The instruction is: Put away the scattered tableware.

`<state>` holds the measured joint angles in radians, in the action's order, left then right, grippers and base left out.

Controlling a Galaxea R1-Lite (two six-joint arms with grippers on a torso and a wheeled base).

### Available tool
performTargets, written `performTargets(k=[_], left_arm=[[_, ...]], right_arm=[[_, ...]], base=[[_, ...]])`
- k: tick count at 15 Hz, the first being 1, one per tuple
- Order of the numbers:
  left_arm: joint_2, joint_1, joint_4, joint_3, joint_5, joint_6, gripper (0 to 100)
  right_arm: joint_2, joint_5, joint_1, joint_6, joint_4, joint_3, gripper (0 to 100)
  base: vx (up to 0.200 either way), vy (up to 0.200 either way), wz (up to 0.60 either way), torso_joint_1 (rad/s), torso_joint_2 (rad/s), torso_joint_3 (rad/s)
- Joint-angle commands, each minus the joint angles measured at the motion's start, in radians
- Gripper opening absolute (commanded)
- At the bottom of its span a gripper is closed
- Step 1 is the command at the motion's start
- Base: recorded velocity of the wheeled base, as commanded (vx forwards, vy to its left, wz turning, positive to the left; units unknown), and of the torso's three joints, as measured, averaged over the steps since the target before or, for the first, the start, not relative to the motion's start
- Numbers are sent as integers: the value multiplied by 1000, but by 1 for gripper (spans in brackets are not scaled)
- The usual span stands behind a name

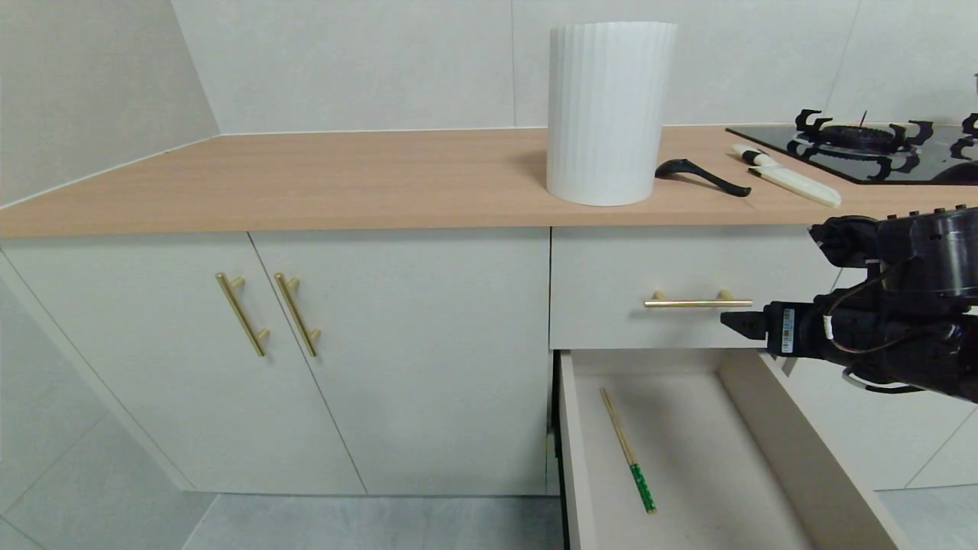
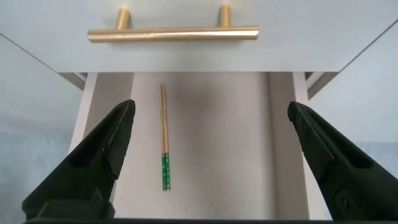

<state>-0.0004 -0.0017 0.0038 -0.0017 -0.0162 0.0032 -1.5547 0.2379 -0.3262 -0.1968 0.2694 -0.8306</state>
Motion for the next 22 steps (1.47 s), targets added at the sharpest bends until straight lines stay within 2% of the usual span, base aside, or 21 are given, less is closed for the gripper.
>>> performTargets(k=[1, 18, 22], left_arm=[[0, 0, -1, 0, -1, 0, 100], [0, 0, -1, 0, -1, 0, 100], [0, 0, -1, 0, -1, 0, 100]], right_arm=[[7, 0, -1, 0, 1, 1, 100], [-15, -2, -1, 16, 2, 10, 100], [-41, 0, -1, 20, 2, 10, 100]], base=[[0, 0, 0, 66, -320, -246], [0, 0, 0, 170, -459, -293], [0, 0, 0, 76, -170, -94]])
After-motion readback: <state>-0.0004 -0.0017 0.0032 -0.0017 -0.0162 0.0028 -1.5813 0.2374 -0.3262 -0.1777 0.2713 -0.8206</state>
